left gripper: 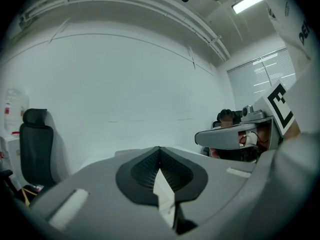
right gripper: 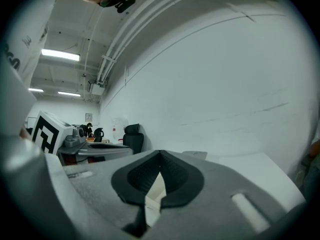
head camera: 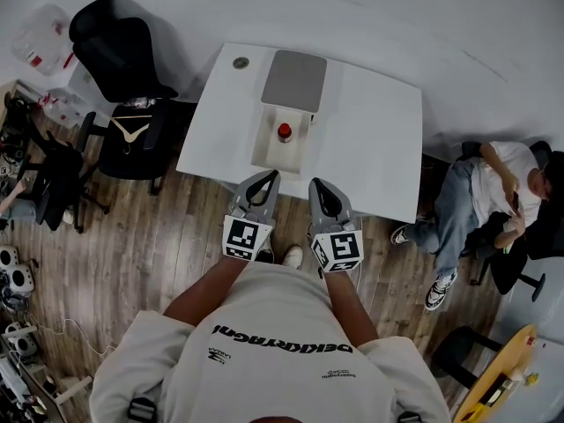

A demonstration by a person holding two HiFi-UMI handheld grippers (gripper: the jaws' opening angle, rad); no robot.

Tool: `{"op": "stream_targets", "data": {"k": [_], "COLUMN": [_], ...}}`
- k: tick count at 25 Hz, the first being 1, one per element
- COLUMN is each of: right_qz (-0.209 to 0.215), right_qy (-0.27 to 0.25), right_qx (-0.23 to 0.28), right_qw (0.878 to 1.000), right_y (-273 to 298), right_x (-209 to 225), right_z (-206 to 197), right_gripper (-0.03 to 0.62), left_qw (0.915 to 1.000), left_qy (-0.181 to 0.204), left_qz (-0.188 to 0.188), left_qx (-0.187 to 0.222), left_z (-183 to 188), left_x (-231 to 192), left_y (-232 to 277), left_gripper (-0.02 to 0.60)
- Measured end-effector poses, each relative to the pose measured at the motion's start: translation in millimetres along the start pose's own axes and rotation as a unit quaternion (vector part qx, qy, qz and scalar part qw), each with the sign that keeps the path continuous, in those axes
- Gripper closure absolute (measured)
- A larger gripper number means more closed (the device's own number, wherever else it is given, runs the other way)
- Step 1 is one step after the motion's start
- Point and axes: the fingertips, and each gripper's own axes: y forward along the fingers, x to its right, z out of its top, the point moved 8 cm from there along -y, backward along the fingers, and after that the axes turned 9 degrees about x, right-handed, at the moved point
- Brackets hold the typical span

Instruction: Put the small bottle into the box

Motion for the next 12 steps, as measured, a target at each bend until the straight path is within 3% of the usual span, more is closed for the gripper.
{"op": "stream_targets", "data": {"k": [12], "right_qz": [0.001], "right_qy": [-0.002], "right_qx": [0.0], "right_qw": [1.0], "right_y": [-4.4], "right_x": [0.8], "right_z": [-1.8], "right_gripper": [0.595], "left_qw": [1.0], "left_qy": [0.0], "left_qz": [-0.004], "left_qx": [0.002], "left_z": [3.6], "left_x": [10.9], "left_y": [-6.0], "left_gripper": [0.578]}}
